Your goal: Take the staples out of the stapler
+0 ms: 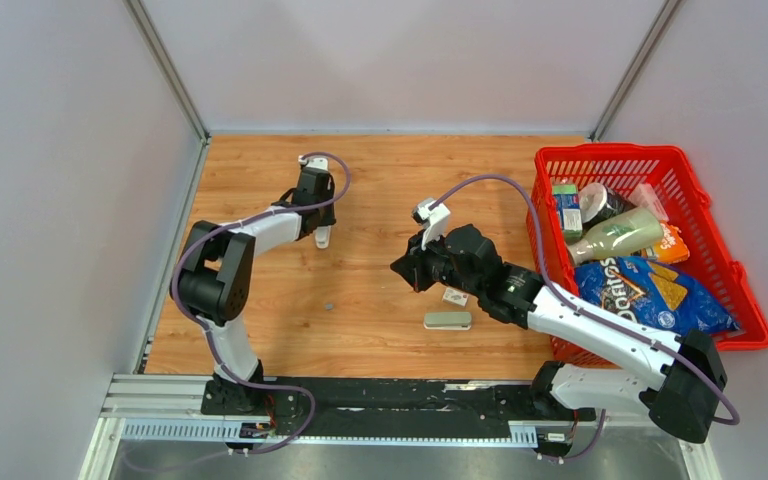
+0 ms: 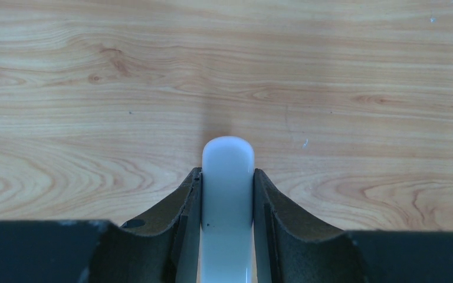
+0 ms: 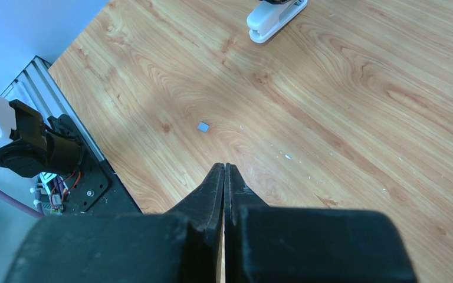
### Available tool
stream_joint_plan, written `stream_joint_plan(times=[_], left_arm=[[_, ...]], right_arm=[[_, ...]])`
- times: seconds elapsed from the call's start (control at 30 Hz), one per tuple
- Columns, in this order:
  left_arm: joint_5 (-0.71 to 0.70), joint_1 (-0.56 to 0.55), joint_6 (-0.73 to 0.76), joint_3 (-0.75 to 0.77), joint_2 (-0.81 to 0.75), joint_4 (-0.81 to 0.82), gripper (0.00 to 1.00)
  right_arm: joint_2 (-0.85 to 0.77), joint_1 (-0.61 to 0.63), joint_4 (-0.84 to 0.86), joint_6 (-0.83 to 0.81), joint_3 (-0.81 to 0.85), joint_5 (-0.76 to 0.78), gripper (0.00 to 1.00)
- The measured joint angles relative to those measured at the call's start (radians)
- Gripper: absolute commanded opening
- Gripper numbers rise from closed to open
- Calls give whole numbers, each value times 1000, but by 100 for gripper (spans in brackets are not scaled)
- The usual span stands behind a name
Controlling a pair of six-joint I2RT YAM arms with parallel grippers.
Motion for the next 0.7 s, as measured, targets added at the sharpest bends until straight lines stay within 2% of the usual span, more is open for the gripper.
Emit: stream_joint_plan(times=[0.2, 0.5, 0.53, 0.6, 0.63, 0.67, 0.7], left_arm=[[2, 15, 21, 39, 32, 3, 0], [9, 73, 50, 195, 143, -17, 1], [10, 77, 52, 209, 151, -21, 2], [14, 85, 54, 241, 173, -30, 15], [14, 85, 55, 249, 181, -31, 18], [16, 88, 56, 254, 187, -31, 26], [18, 89, 56, 254, 191, -31, 29]], right_arm=[[0, 0, -1, -3, 0, 2, 0], [5, 0, -1, -3, 0, 4, 0], [6, 0, -1, -3, 0, 5, 0], [6, 0, -1, -3, 0, 8, 1], [7, 0, -1, -3, 0, 9, 2], [8, 0, -1, -3, 0, 10, 3], [9, 0, -1, -4, 0, 11, 3]])
